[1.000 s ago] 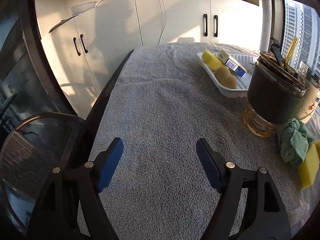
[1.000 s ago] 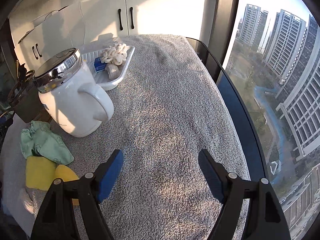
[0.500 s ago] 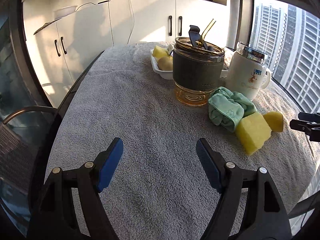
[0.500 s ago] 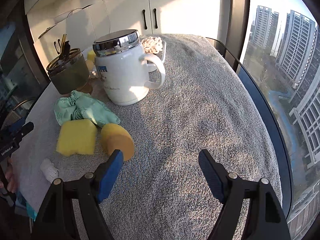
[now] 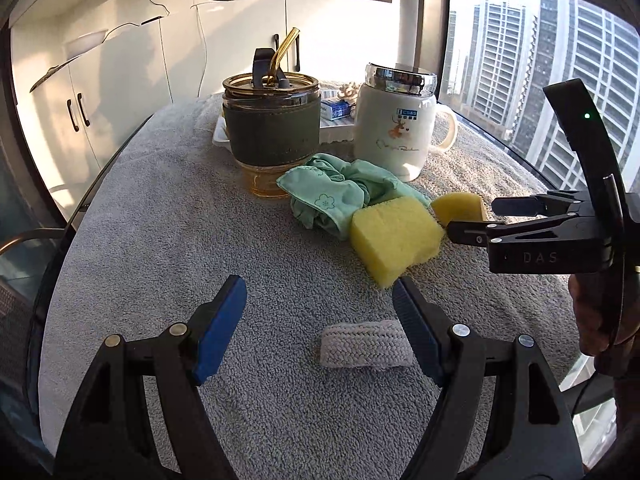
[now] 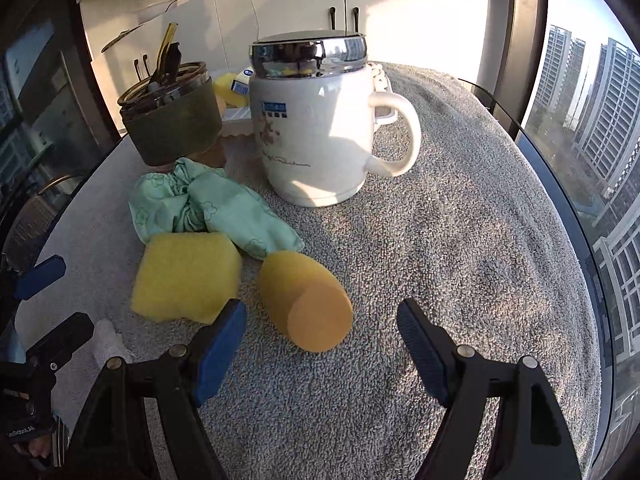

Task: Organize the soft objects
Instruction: 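Move both open tools back toward the remaining soft items, then grasp the white knit sleeve with the left tool while the right grasps the round yellow sponge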

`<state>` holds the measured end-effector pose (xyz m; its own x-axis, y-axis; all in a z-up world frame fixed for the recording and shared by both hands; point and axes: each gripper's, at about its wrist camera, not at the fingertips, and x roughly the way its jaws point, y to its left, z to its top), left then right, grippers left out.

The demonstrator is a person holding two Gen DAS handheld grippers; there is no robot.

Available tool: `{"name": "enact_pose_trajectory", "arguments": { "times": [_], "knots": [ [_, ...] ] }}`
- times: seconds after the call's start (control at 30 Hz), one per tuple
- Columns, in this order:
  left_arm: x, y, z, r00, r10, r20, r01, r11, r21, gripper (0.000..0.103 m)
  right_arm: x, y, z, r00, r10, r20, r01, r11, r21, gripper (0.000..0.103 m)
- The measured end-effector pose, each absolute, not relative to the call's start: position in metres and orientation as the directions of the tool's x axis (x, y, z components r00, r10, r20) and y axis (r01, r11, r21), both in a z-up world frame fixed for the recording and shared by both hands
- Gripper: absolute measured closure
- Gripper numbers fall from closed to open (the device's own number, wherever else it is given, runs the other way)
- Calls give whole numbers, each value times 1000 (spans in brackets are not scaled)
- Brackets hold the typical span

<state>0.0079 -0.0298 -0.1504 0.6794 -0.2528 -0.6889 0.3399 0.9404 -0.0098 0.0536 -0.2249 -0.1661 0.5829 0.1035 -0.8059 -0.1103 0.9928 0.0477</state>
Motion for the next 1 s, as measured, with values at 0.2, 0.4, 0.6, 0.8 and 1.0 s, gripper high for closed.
{"name": "enact_pose_trajectory", "arguments": {
  "times": [0.2, 0.4, 0.6, 0.8, 1.0],
  "knots": [
    [17, -36, -169, 622, -256, -740, 314, 947, -63, 28, 61, -219, -177, 572, 110, -813, -113, 992, 54, 23],
    [22, -48, -178, 605, -242, -758, 264, 960, -96, 19, 72, -214, -183, 581, 85, -809, -115, 993, 21, 23],
    [14, -65, -184, 640, -177, -747, 266, 964, -1, 21, 72, -211, -184, 591, 74, -803, -124, 992, 0, 31],
    [12, -70, -178, 635, -205, -745, 282, 959, -24, 55, 64, -207, -181, 602, 77, -795, -134, 991, -5, 55],
    [15, -62, -175, 612, -247, -751, 274, 957, -92, 56, 61, -211, -179, 592, 89, -801, -127, 992, 17, 57]
  ]
}}
